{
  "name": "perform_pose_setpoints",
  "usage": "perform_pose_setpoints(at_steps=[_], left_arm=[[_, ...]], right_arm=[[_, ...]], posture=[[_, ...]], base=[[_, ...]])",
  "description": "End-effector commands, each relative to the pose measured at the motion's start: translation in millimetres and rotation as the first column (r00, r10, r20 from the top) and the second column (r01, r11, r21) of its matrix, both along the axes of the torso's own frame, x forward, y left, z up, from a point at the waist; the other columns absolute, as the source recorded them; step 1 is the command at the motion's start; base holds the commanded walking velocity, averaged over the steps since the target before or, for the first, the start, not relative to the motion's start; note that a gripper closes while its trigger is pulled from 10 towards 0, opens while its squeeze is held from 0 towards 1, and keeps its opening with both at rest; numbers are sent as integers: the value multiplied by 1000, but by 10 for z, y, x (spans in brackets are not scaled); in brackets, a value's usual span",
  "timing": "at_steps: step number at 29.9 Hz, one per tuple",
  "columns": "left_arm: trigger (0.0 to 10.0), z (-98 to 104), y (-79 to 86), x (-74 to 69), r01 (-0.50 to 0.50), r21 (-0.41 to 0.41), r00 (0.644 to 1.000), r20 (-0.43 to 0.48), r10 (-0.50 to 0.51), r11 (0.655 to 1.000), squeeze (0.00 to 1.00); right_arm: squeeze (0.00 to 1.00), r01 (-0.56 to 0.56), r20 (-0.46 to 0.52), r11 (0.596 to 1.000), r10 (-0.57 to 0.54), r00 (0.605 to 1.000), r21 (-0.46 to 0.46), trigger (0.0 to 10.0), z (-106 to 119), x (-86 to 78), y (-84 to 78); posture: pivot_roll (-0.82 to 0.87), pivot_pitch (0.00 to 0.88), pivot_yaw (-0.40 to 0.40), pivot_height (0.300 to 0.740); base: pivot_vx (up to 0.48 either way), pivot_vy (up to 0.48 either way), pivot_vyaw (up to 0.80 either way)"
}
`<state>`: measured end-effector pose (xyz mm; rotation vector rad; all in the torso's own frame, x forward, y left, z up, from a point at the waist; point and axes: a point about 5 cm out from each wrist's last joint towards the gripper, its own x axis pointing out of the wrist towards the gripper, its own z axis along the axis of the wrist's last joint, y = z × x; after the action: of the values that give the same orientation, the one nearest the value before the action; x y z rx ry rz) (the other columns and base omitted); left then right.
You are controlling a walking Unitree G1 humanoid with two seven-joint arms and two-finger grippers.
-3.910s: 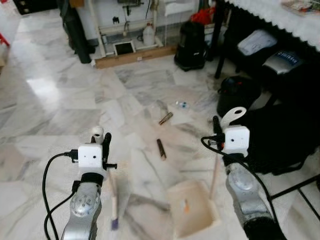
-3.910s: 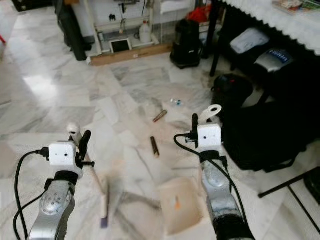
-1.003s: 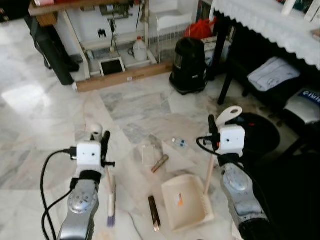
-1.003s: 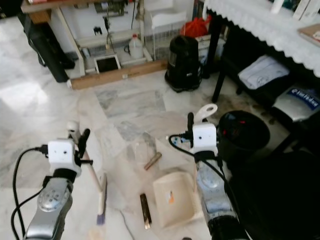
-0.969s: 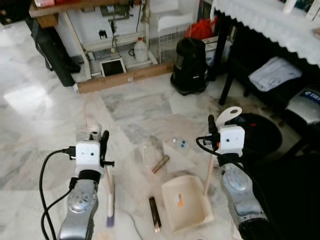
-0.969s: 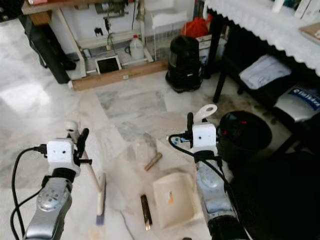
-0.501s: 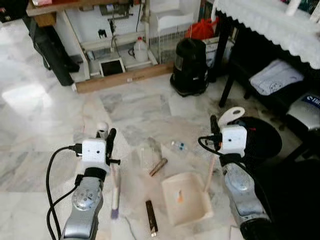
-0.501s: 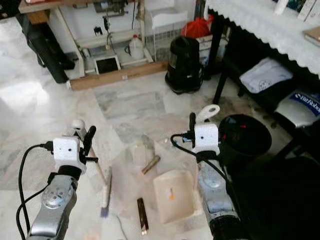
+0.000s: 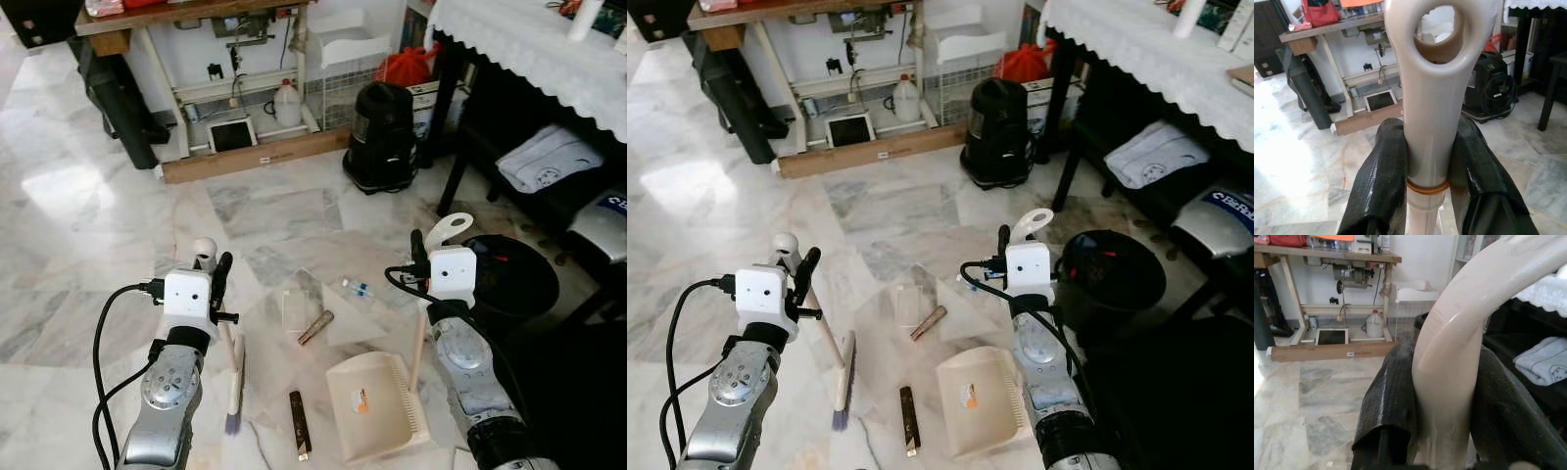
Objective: Sweep floor
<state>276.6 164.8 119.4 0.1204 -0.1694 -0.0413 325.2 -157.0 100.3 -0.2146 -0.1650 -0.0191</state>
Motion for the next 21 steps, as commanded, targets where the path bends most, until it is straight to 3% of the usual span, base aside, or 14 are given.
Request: perform_pose_setpoints(at_steps=[1, 21], left_arm=[[10000, 40, 35, -6, -1, -7, 1000, 5, 1, 1000, 0], [10000, 57, 85, -137, 3, -42, 1000, -31, -4, 999, 0]], right_arm=[[0, -2, 20, 1000, 2, 1000, 7, 10000, 20, 23, 40], [0, 15, -44, 1000, -14, 999, 2, 10000, -167, 63, 96]], posture=[[128, 130, 78, 740], [191, 176, 89, 740]], base=[[0, 0, 0], [0, 0, 0]])
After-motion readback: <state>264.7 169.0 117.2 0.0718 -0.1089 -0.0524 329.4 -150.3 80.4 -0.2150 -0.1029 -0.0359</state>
